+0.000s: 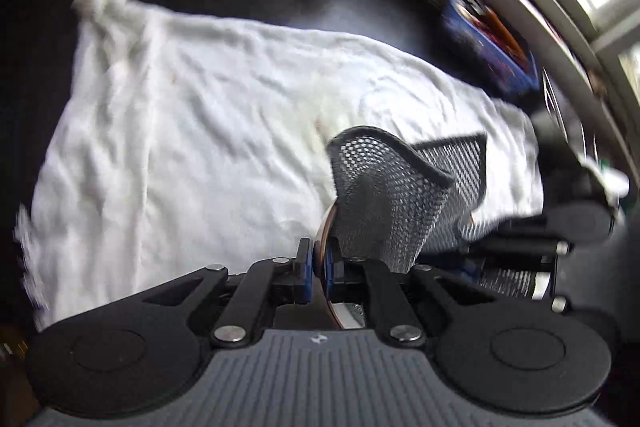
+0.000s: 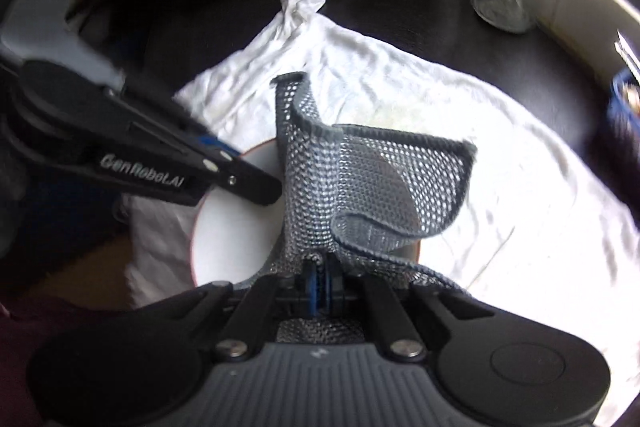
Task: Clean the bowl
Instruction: 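Hold the bowl with the left gripper while the right gripper scrubs the pad inside it, then hold the bowl with the left gripper while the right gripper wipes the pad around the interior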
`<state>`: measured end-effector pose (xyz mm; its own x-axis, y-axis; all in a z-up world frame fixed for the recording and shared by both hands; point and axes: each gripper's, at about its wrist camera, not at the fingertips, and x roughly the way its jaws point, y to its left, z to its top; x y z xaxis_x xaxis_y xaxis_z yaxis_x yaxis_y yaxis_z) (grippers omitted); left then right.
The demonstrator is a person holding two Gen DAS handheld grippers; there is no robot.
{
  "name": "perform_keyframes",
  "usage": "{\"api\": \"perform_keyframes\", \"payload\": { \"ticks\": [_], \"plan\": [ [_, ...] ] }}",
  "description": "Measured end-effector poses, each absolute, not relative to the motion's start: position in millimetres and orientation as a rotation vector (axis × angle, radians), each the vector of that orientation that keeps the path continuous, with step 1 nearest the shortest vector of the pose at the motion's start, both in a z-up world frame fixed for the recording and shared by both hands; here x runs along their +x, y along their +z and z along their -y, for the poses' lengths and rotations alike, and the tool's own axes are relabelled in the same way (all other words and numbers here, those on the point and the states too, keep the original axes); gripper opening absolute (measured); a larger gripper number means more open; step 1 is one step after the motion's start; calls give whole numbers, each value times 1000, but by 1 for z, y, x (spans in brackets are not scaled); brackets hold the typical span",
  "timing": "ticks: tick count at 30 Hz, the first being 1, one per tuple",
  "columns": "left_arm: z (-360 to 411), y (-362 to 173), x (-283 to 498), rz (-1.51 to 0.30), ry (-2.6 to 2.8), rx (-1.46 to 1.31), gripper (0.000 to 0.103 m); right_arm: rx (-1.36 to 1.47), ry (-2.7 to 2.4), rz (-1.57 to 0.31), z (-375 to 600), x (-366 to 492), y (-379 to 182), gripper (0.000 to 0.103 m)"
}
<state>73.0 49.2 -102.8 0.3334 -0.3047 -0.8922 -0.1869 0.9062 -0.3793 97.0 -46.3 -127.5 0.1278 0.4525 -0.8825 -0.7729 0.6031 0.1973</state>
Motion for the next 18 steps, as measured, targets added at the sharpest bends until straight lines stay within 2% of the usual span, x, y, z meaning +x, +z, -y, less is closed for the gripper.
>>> {"api": "perform_keyframes", "payload": {
  "ticks": [8,11,18],
  "plan": [
    [-50,-109,49,-1271,30,-671,8,-299,951,-1145,40,85,-127,4],
    [-40,-105,50,-1274,-30,-555,9,-357,966,-1136,33,76,-130,4],
    [4,-92,76,-1234,-276,63,12,-604,909,-1015,32,88,-123,4]
  ]
}}
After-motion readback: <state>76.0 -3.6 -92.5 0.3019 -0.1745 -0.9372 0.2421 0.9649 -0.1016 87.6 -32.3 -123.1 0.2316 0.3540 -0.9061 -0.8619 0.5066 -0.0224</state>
